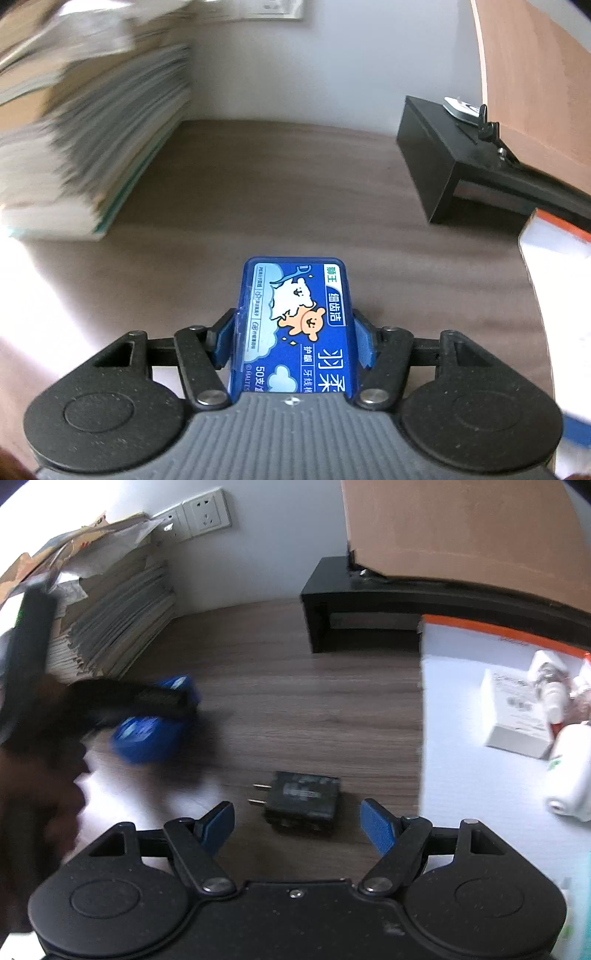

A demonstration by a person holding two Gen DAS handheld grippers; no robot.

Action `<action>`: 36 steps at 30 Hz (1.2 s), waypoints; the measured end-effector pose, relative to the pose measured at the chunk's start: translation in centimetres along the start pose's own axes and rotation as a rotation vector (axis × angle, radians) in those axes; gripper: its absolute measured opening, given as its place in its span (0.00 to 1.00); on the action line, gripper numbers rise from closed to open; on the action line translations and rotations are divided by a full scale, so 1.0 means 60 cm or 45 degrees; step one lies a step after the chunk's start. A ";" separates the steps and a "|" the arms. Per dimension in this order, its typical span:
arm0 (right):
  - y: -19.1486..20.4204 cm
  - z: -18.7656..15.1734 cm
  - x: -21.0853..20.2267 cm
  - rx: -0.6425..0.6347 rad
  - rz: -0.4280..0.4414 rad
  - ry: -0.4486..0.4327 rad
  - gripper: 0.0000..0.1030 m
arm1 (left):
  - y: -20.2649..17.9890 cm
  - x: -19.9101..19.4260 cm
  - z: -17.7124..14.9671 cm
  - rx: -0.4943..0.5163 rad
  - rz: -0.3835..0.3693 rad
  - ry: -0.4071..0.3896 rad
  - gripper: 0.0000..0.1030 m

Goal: Organize rigid objects
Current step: 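Grasp the blue toothpick box with left tool while right tool grasps the black UGREEN adapter, then carry the blue box and black adapter with both tools over the orange-rimmed box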

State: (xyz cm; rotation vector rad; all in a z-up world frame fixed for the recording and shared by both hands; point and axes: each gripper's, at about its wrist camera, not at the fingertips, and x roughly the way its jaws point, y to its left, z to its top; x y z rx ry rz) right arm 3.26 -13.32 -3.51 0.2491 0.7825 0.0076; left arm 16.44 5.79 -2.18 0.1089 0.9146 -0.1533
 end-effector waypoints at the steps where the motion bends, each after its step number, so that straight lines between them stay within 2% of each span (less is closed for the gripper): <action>1: 0.007 0.000 0.007 -0.004 0.006 0.003 0.87 | 0.008 -0.010 -0.011 -0.011 0.002 0.006 0.61; 6: 0.034 -0.001 0.038 -0.026 -0.091 -0.019 0.88 | 0.034 -0.044 -0.050 -0.048 -0.004 0.039 0.61; 9: 0.040 -0.003 0.045 -0.012 -0.126 -0.045 0.87 | 0.039 -0.049 -0.052 -0.046 -0.015 0.048 0.61; 10: 0.042 -0.003 0.046 -0.022 -0.134 -0.050 0.85 | 0.041 -0.052 -0.056 -0.047 -0.021 0.048 0.61; 11: 0.044 -0.003 0.048 -0.036 -0.141 -0.055 0.70 | 0.042 -0.054 -0.056 -0.048 -0.027 0.046 0.61; 17: 0.042 -0.005 0.037 -0.085 -0.159 -0.084 0.70 | 0.036 -0.056 -0.054 -0.047 -0.052 0.030 0.61; 25: 0.032 -0.003 -0.039 -0.099 -0.184 -0.182 0.70 | -0.005 -0.095 -0.050 -0.018 -0.119 -0.026 0.61; 36: -0.036 -0.027 -0.194 -0.034 -0.266 -0.309 0.70 | -0.109 -0.179 -0.069 0.062 -0.279 -0.079 0.61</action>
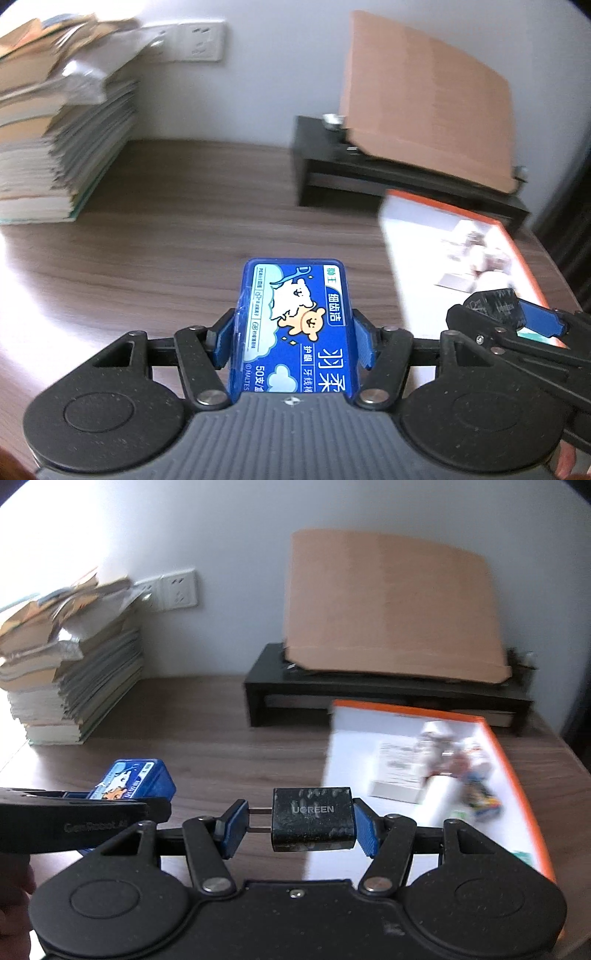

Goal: Organize rigid objects
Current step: 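Carry the blue box and black adapter with both tools over the orange-rimmed box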

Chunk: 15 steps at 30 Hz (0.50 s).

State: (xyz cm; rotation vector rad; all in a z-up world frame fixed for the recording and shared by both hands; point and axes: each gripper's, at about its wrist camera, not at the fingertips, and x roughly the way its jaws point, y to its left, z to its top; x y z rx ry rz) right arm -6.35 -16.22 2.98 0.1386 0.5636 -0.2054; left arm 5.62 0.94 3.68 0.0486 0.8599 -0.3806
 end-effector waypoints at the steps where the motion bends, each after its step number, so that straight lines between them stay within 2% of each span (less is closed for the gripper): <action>1: -0.012 -0.002 -0.011 0.008 -0.015 -0.006 0.70 | -0.015 -0.005 -0.001 0.011 -0.018 -0.004 0.61; 10: -0.151 -0.020 -0.096 0.151 -0.188 -0.071 0.70 | -0.138 -0.017 -0.005 0.101 -0.142 -0.031 0.61; 15: -0.208 -0.032 -0.126 0.199 -0.253 -0.099 0.70 | -0.188 -0.010 -0.011 0.150 -0.173 -0.031 0.61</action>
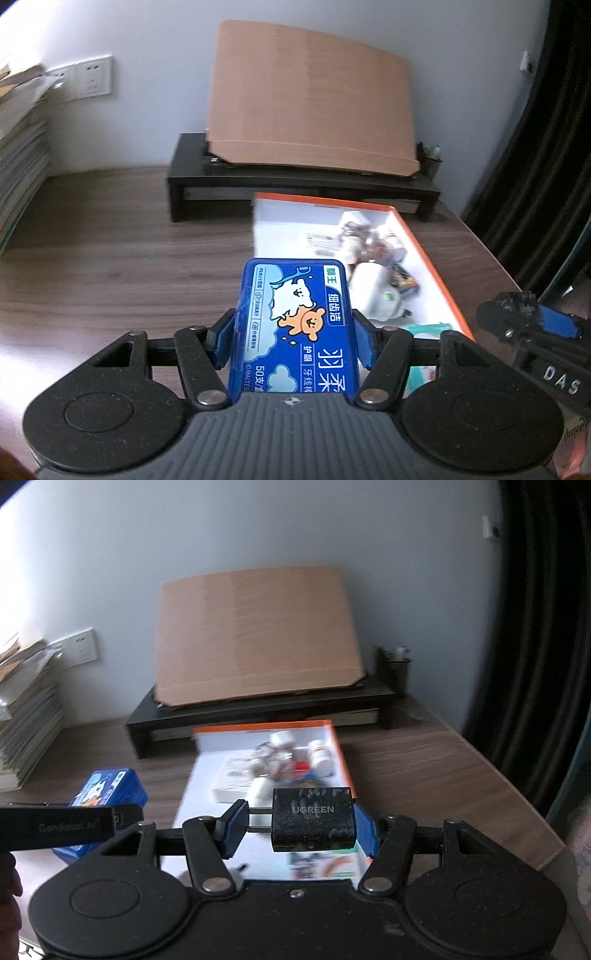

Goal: Organize rigid objects
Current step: 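Carry the blue box and black adapter with both tools over the orange-rimmed box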

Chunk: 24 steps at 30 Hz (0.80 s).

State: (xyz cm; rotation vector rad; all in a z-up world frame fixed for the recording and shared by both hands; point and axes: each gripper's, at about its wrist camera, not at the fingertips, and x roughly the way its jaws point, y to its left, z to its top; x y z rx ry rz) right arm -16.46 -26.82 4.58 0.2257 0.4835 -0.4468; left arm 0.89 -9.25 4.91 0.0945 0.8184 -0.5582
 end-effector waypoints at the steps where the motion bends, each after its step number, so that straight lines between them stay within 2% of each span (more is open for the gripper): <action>1: -0.011 0.000 -0.002 0.008 -0.007 -0.002 0.70 | -0.007 0.001 0.000 0.003 -0.001 -0.001 0.61; 6: -0.042 0.000 -0.007 0.022 -0.004 -0.012 0.70 | -0.028 0.008 0.000 0.010 0.001 -0.003 0.61; 24: -0.046 0.025 0.027 -0.038 0.120 -0.012 0.70 | -0.051 0.019 0.010 -0.014 0.074 0.001 0.61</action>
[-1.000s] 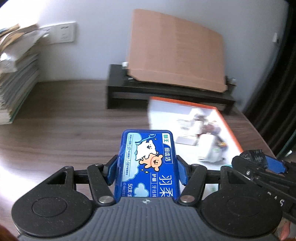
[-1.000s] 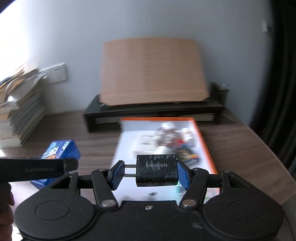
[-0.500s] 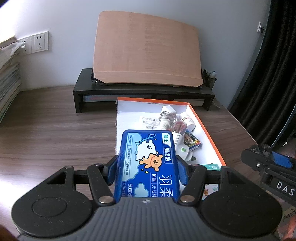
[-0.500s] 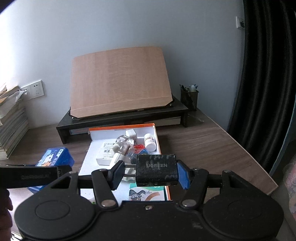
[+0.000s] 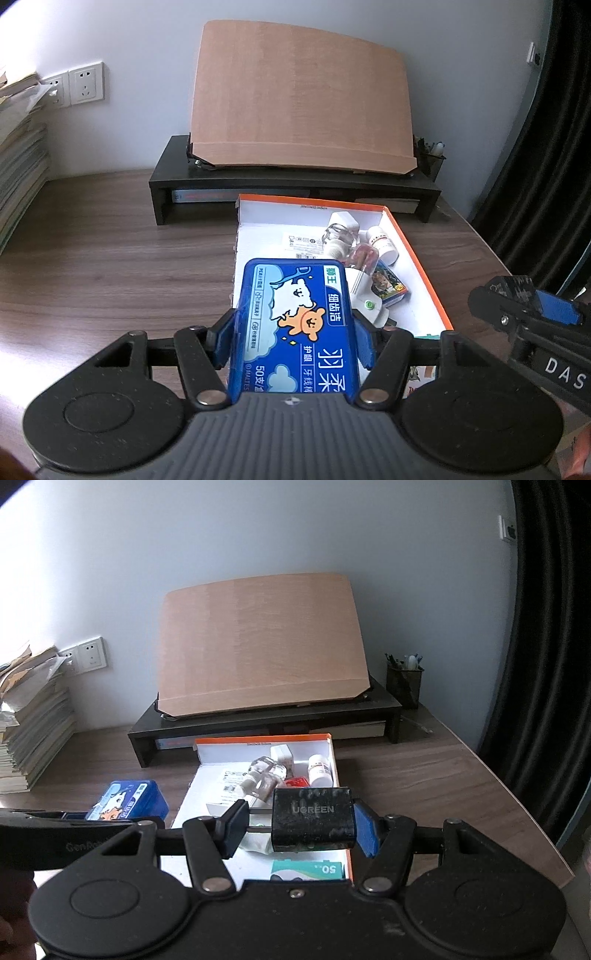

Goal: Organize rigid objects
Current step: 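Carry the blue box and black adapter with both tools over the orange-rimmed box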

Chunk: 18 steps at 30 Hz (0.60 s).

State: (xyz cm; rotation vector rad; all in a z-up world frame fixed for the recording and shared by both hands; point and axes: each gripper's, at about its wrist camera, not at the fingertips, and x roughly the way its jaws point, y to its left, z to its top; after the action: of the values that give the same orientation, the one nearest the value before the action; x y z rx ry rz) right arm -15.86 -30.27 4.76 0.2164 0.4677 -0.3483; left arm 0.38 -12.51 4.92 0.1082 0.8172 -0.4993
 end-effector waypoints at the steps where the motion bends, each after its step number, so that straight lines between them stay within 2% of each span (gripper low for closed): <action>1: 0.000 0.002 0.002 -0.002 0.005 0.000 0.70 | 0.000 0.001 0.002 -0.003 0.003 -0.002 0.61; 18: -0.010 0.019 0.032 -0.035 0.049 -0.019 0.70 | -0.017 0.021 0.013 -0.006 0.020 -0.029 0.61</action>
State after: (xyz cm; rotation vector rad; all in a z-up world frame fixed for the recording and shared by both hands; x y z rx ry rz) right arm -14.02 -31.69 4.73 0.1957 0.4524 -0.3058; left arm 1.16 -14.10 4.62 0.1041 0.7948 -0.4828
